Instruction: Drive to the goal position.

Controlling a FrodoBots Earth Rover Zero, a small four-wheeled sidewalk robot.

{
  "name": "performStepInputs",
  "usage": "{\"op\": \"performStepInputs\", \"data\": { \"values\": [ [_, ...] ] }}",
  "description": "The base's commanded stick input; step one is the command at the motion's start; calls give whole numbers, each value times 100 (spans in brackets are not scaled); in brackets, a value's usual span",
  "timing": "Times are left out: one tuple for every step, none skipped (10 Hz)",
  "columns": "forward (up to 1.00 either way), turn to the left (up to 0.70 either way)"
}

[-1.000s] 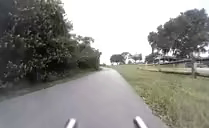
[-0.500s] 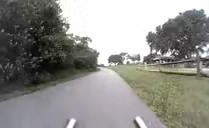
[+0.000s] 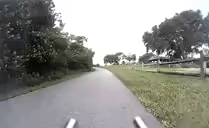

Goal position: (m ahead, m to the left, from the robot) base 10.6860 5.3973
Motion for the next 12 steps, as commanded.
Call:
{"op": "performStepInputs", "data": {
  "values": [
    [70, 0],
    [70, 0],
    [70, 0],
    [70, 0],
    [70, 0],
    [70, 0],
    [70, 0],
    [70, 0],
    [70, 0],
    [70, 0],
    [70, 0],
    [70, 0]
  ]
}}
